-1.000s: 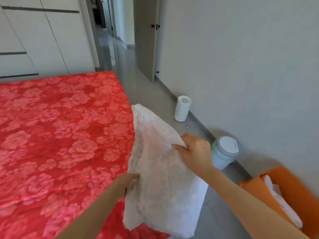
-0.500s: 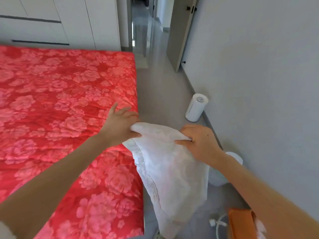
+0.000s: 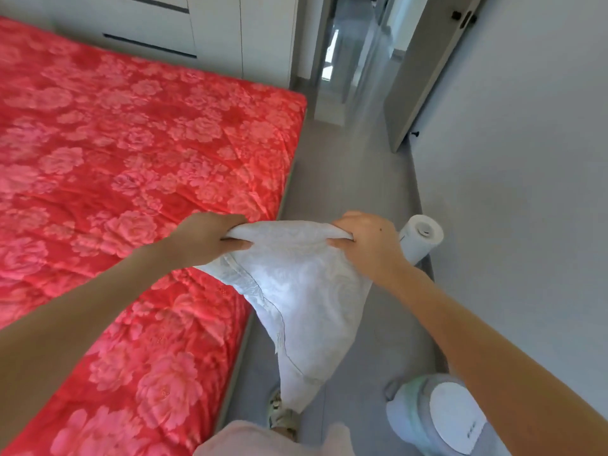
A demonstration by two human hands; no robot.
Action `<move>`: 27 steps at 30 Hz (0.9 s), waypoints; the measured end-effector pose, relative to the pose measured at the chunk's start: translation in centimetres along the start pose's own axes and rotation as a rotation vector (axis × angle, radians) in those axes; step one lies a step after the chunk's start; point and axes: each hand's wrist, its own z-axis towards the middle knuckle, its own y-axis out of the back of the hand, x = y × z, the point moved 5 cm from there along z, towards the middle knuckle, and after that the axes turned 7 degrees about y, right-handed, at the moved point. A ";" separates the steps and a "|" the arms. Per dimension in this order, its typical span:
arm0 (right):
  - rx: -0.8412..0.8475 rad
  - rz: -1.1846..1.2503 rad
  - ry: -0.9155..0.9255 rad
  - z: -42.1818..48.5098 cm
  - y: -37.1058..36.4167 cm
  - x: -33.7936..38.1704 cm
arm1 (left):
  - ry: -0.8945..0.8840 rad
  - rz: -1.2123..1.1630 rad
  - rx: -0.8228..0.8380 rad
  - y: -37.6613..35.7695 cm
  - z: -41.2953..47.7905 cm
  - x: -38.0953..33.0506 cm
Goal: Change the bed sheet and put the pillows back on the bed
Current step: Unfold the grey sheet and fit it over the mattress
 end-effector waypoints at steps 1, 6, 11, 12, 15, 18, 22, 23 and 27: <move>-0.002 -0.016 0.027 1.9 0.1 -0.9 | 0.033 0.009 0.001 0.3 1.0 0.2; -0.041 -0.115 0.109 11.1 -0.9 -6.6 | 0.171 0.059 -0.260 2.1 5.2 0.6; -0.014 -0.073 0.162 21.3 -3.0 -12.0 | 0.349 -0.053 -0.439 2.9 11.2 0.3; 0.001 -0.050 0.191 23.2 -3.4 -12.8 | 0.391 -0.089 -0.441 2.8 12.6 0.5; 0.019 0.013 0.241 28.7 -4.9 -16.2 | 0.501 -0.197 -0.466 1.6 16.9 1.0; 0.107 0.065 0.301 34.2 -6.4 -20.0 | 0.622 -0.306 -0.471 -0.3 21.5 0.2; 0.232 0.098 0.441 41.5 -6.9 -21.0 | 0.808 -0.433 -0.455 -0.1 26.2 1.1; 0.236 0.077 0.491 43.5 -7.2 -20.1 | 0.858 -0.467 -0.474 0.4 26.5 1.9; 0.232 0.035 0.681 50.1 -10.6 -12.5 | 1.117 -0.533 -0.582 2.1 24.4 7.0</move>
